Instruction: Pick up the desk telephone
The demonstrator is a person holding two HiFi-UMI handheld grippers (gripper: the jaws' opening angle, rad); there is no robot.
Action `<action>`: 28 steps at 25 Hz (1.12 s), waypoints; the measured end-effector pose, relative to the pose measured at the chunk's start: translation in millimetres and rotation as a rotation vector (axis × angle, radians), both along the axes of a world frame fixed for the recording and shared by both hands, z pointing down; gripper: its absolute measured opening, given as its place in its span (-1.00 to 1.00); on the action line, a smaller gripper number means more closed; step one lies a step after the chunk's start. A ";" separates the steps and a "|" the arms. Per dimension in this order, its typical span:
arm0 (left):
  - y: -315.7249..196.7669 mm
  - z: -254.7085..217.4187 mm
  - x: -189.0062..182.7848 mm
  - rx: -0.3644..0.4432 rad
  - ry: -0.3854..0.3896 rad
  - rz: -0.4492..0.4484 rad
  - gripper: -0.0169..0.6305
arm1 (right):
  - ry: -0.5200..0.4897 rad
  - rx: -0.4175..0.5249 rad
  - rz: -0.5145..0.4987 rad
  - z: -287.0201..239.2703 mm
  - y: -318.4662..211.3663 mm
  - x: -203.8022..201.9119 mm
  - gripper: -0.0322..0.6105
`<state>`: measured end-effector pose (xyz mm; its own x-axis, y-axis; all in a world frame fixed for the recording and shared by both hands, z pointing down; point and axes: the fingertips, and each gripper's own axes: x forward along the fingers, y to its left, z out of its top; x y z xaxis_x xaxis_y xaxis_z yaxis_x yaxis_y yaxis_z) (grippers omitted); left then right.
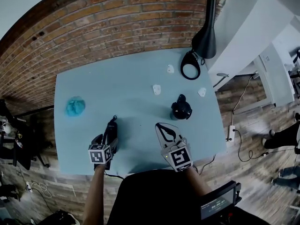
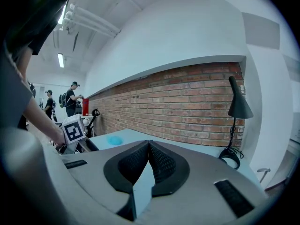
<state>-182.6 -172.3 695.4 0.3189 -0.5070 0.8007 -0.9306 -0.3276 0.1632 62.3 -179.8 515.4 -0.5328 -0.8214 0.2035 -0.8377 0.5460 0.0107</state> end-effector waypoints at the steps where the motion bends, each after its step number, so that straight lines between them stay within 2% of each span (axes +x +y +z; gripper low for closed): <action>1: -0.5 3.5 -0.3 -0.009 -0.002 0.003 0.29 | 0.004 -0.001 0.005 0.3 0.2 2.5 -0.83; 5: 1.0 18.7 -2.2 -0.046 -0.017 0.016 0.29 | 0.036 -0.016 -0.004 5.1 1.5 6.9 -0.83; 9: 5.2 33.9 -5.5 -0.084 -0.008 -0.016 0.29 | 0.047 -0.043 -0.007 10.7 4.0 12.0 -0.83; 14: 1.1 51.9 -5.7 -0.126 -0.015 -0.012 0.29 | 0.084 -0.041 -0.002 16.2 2.5 20.5 -0.83; 20: -1.0 64.4 2.2 -0.181 -0.010 0.013 0.29 | 0.085 -0.043 0.020 15.4 0.7 29.3 -0.83; 28: -1.1 76.3 2.4 -0.238 -0.046 0.032 0.29 | 0.072 -0.055 0.036 17.1 -1.4 31.7 -0.83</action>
